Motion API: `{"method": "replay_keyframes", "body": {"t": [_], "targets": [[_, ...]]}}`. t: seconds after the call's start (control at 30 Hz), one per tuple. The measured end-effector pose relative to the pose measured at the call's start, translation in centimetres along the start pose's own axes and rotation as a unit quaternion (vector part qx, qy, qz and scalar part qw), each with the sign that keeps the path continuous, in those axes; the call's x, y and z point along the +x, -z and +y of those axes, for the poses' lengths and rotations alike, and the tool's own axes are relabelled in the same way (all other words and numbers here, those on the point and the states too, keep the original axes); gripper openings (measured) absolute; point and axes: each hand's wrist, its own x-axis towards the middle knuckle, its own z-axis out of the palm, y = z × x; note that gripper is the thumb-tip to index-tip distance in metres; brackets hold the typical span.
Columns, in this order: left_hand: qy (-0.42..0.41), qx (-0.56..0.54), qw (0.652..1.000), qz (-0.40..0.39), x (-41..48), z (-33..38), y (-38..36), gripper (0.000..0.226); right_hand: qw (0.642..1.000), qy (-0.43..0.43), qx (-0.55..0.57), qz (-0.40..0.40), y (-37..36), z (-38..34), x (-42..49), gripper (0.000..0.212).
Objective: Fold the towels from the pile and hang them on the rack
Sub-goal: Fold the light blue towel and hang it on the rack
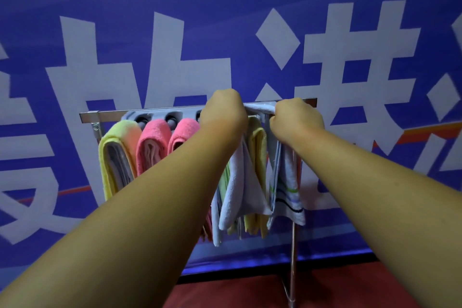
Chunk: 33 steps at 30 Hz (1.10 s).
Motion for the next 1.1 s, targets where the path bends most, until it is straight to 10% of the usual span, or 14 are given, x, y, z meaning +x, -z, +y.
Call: {"method": "replay_keyframes", "body": {"t": [0.43, 0.6, 0.93, 1.1], "targets": [[-0.008, 0.153, 0.964, -0.218, -0.6, 1.4, -2.7, 0.026, 0.998, 0.049, -0.023, -0.039, -5.2, 1.1, -0.7, 0.016], [0.018, -0.067, 0.991, -0.114, -1.8, -1.6, -8.8, 0.009, 0.994, 0.005, 0.098, -0.042, -6.9, 1.3, -1.7, 0.017], [0.031, -0.32, 0.939, -0.124, -5.3, -5.3, -15.7, 0.029, 0.893, -0.091, 0.409, -0.162, -11.2, 2.2, -5.4, 0.011], [0.042, -0.376, 0.917, -0.129, -6.8, -6.7, -17.6, 0.032, 0.859, -0.104, 0.461, -0.196, -14.1, 2.1, -6.3, 0.04]]}}
